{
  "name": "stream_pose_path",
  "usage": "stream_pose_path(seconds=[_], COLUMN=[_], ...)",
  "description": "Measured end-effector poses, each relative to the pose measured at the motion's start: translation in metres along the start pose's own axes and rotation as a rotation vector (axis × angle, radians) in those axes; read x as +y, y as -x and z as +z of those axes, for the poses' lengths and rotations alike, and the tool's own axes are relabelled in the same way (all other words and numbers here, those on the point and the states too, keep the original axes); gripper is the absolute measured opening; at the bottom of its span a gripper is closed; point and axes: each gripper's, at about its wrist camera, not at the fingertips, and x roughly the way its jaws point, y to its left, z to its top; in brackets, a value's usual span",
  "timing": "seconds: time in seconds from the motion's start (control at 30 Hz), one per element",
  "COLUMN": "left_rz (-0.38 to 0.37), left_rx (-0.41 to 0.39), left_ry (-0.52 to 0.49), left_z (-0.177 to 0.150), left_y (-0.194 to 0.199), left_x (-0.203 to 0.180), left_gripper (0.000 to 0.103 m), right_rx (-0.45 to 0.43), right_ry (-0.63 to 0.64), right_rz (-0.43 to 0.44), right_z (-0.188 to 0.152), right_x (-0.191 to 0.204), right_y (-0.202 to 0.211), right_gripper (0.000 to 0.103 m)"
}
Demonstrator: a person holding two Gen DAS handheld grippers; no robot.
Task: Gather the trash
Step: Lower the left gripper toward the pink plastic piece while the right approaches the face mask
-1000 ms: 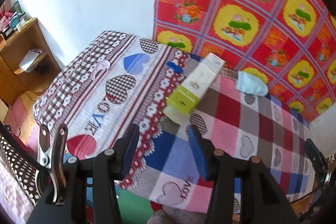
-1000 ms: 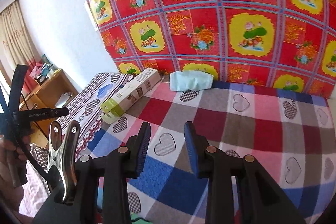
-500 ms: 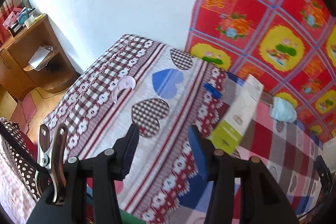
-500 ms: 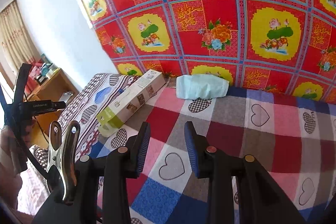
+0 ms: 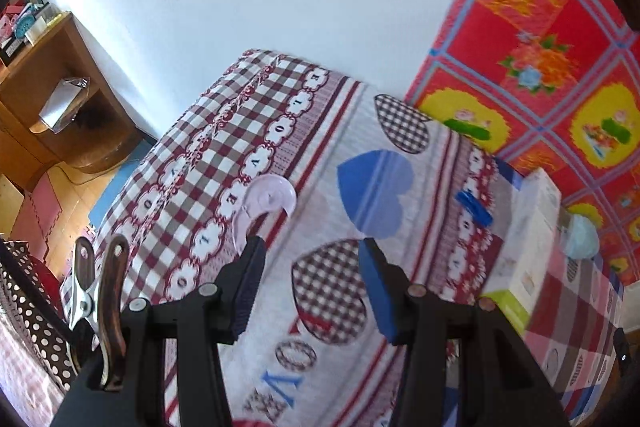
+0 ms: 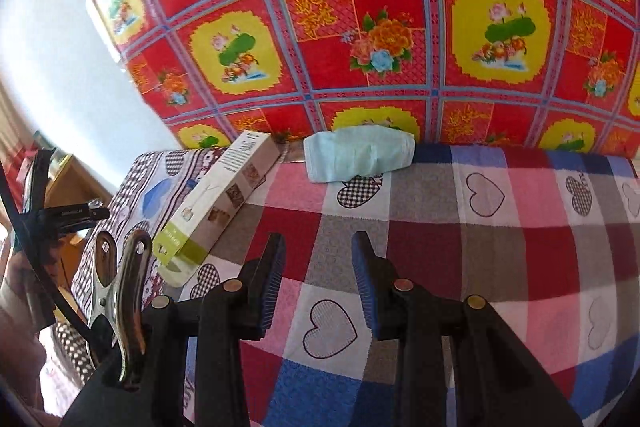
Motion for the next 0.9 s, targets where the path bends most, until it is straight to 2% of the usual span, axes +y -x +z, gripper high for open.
stream_pose_path(seconds=[0.37, 0.63, 0.9], left_rz=[0.017, 0.072, 0.048], left_rx=[0.063, 0.045, 0.052], left_ry=[-0.037, -0.077, -0.070], left_z=[0.019, 0.021, 0.025], left_y=[-0.049, -0.066, -0.073], left_x=[0.016, 0.019, 0.029], left_gripper=[0.051, 0.052, 0.053], right_rx=[0.027, 0.052, 0.071], right_ry=[-0.081, -0.118, -0.131], right_rz=[-0.068, -0.089, -0.095], right_z=[0.002, 0.007, 0.017], right_x=[0.009, 0.010, 0.009], right_y=[-0.027, -0.049, -0.071], right_gripper=[0.036, 0.036, 0.036])
